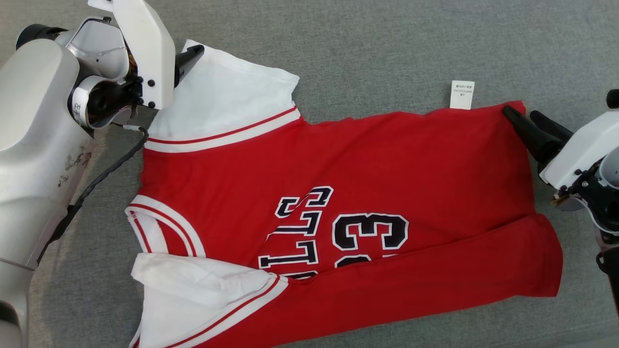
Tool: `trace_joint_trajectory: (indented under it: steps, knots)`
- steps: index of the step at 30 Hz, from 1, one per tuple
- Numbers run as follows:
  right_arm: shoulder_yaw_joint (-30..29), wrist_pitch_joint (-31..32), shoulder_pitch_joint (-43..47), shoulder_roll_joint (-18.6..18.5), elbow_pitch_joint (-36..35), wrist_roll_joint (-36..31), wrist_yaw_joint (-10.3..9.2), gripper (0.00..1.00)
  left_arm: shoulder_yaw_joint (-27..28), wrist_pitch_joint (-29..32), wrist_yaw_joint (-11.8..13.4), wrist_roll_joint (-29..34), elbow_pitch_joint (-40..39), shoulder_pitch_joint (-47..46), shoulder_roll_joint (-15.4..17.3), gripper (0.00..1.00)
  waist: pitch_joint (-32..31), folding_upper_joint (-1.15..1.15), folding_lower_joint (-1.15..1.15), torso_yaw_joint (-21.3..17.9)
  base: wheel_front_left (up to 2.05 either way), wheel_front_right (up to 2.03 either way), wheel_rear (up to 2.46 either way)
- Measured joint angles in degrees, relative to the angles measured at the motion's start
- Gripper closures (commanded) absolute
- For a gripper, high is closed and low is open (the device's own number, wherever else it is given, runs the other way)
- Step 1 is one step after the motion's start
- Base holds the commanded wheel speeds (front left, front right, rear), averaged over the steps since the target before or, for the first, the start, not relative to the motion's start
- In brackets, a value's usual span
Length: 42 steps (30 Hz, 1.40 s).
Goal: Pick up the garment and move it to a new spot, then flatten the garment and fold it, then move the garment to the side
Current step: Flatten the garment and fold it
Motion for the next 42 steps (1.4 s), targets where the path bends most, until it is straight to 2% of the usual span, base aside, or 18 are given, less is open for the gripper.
trace_joint_trajectory:
  steps: [13, 17, 18, 19, 20, 21, 22, 23, 24, 34, 42]
  knots:
    - [8.17, -2.35, -3.5, -0.08, 1.71, 4.04, 0.0, 0.0, -0.66, 0.41, -1.05, 0.03, 8.44, -3.08, 0.41, 0.0, 3.35, 0.0, 0.0, -3.73, 0.0, 0.0, 0.0]
    - [9.82, -3.48, -4.6, -0.21, 2.48, 5.03, 0.0, 0.0, -0.1, 2.43, -1.34, -1.53, 9.85, -3.88, -0.01, 0.0, 3.75, 0.0, 0.0, -4.03, 0.0, 0.0, 0.0]
    - [10.13, -3.66, -4.85, -0.32, 2.71, 5.26, 0.0, 0.0, -0.11, 2.7, -1.51, -1.63, 10.01, -4.09, -0.09, 0.12, 3.76, 0.0, 0.0, -4.01, 0.0, 0.0, 0.0]
    - [10.42, -3.76, -5.17, -0.43, 2.93, 5.58, 0.0, 0.0, -0.12, 2.98, -1.51, -1.68, 10.14, -4.27, -0.24, 0.38, 3.74, 0.0, 0.0, -3.95, 0.0, 0.0, 0.0]
    - [10.62, -4.05, -5.37, -0.55, 3.18, 5.79, 0.0, 0.0, -0.15, 3.16, -1.52, -1.8, 10.24, -4.38, -0.45, 0.58, 3.7, 0.0, 0.0, -3.88, 0.0, 0.0, 0.0]
    - [10.82, -4.14, -5.47, -0.73, 3.44, 6.02, 0.0, 0.22, -0.19, 3.28, -1.56, -2.2, 10.27, -4.42, -0.62, 0.95, 3.63, 0.0, 0.0, -3.81, 0.0, 0.0, 0.0]
    - [11.01, -4.15, -5.56, -0.93, 3.65, 6.16, 0.0, 0.59, -0.26, 3.44, -1.58, -2.36, 10.29, -4.42, -0.75, 1.0, 3.54, 0.0, 0.0, -3.73, 0.0, 0.0, 0.0]
    - [11.18, -4.15, -5.62, -1.15, 3.8, 6.37, 0.0, 0.7, -0.34, 3.61, -1.66, -2.58, 10.29, -4.42, -0.83, 1.0, 3.41, 0.0, 0.0, -3.65, 0.0, 0.0, 0.0]
    - [11.37, -4.17, -5.71, -1.44, 3.94, 6.53, 0.0, 0.98, -0.42, 3.69, -1.85, -2.76, 10.27, -4.39, -1.0, 1.0, 3.28, 0.0, 0.0, -3.57, 0.0, 0.0, 0.0]
    - [12.1, -8.35, -5.45, -2.34, 4.74, 6.82, 0.0, 1.0, -0.98, 1.97, -2.49, -3.64, 9.18, -3.32, -1.4, 1.0, 1.25, 0.0, 0.0, -3.07, 0.0, 0.0, 0.0]
    - [12.63, -11.31, -1.92, -2.72, 5.41, 6.97, 0.0, 1.0, -1.15, 1.14, -2.78, -5.43, 5.75, -0.74, 0.3, 1.0, -2.84, 0.0, 0.0, -2.14, 0.0, 0.0, 0.0]
